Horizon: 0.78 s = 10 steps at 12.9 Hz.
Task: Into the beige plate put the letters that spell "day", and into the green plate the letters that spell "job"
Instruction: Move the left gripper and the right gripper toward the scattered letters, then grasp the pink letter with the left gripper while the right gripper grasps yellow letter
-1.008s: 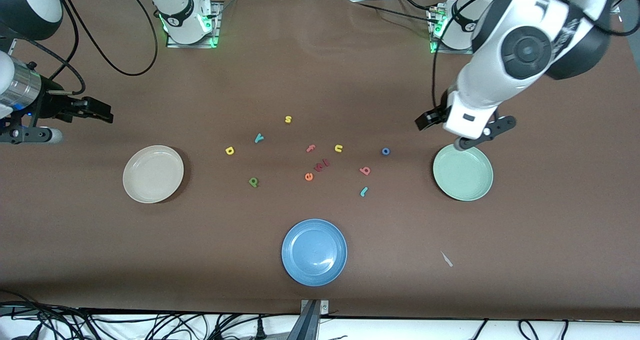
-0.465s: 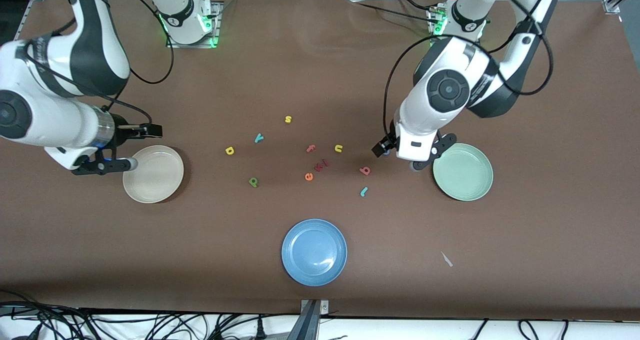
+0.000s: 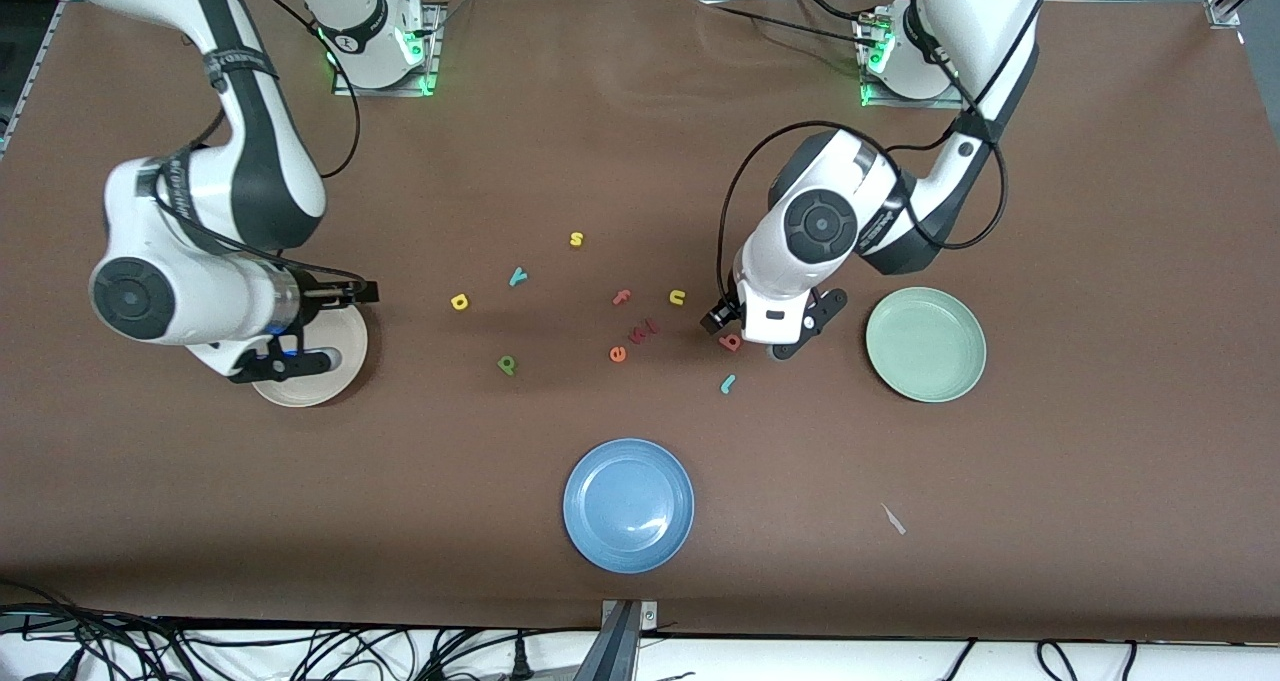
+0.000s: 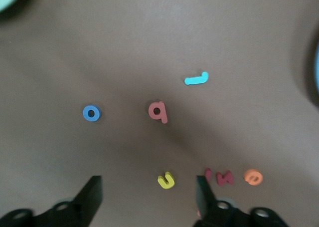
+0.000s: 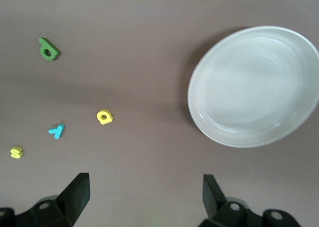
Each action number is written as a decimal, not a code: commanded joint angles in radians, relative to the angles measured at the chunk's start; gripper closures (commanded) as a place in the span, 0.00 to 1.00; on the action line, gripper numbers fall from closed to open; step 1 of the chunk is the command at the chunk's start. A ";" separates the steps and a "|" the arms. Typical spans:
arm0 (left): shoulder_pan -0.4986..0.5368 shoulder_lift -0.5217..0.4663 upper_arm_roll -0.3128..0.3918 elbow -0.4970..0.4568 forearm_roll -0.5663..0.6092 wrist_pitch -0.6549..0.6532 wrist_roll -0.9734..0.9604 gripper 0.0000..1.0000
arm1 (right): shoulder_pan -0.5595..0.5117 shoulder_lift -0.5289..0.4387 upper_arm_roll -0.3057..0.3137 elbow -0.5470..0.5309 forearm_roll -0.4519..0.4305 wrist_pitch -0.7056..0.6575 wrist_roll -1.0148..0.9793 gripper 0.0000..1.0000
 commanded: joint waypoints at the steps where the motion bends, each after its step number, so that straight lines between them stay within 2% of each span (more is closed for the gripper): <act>1: -0.013 0.051 0.007 0.026 0.055 0.046 -0.023 0.40 | 0.039 -0.011 -0.003 -0.066 0.008 0.095 0.021 0.00; 4: -0.013 0.101 0.013 0.025 0.062 0.125 -0.049 0.41 | 0.045 -0.045 0.025 -0.201 0.008 0.261 0.021 0.00; 6: -0.016 0.120 0.015 0.023 0.116 0.134 -0.052 0.40 | 0.045 -0.082 0.046 -0.327 0.008 0.407 0.021 0.00; 10: -0.016 0.163 0.013 0.023 0.186 0.154 -0.111 0.41 | 0.045 -0.099 0.083 -0.480 0.008 0.622 0.021 0.00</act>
